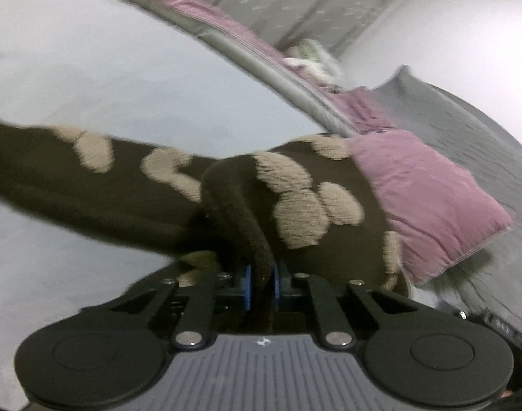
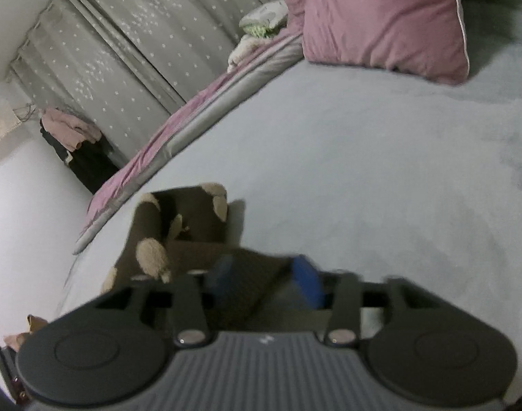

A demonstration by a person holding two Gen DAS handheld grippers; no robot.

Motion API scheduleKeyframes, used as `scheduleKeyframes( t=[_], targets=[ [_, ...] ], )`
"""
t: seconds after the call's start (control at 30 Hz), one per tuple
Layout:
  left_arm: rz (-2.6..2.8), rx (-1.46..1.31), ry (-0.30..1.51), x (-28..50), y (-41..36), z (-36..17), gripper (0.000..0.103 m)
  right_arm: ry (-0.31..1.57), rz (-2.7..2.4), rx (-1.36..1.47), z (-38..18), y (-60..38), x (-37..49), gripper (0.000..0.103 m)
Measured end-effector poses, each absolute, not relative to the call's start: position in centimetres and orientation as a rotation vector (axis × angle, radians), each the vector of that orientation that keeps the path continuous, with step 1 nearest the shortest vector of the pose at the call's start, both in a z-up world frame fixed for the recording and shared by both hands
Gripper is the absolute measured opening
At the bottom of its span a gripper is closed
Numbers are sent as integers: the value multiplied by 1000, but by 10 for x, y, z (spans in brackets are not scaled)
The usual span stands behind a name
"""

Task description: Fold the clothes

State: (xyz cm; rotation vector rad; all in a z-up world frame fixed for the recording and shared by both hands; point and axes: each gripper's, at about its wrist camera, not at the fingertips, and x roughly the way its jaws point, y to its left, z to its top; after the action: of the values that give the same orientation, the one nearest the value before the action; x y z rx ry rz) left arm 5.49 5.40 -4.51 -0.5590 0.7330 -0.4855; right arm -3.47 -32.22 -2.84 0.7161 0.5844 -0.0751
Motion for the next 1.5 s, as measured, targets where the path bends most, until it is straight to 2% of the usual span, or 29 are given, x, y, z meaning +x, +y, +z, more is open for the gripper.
scheduleKeyframes(
  t=[0.2,0.5,0.8,1.27,1.37,1.43,1.47,1.5],
  targets=[
    [-701,-505,666,28,33,-22,9,558,14,661,-11,-304,-35,61],
    [-888,-439,659,2,4,-15,9,514,216,532,22,-257,-32,61],
    [-1044,-386,700,-17,-18,-24,9,525,324,436,38,-208,-22,61],
    [-1156,-246,831,-60,-46,-50,9,551,284,298,35,-176,-23,63],
    [-1137,-222,841,-61,-44,-52,9,573,260,230,29,-168,-22,55],
    [-1116,-209,853,-60,-40,-51,11,584,229,177,25,-163,-20,41],
    [-1103,-203,865,-58,-37,-50,12,590,204,146,22,-159,-19,28],
    [-1087,-192,874,-57,-35,-50,16,589,194,152,21,-161,-18,23]
  ],
)
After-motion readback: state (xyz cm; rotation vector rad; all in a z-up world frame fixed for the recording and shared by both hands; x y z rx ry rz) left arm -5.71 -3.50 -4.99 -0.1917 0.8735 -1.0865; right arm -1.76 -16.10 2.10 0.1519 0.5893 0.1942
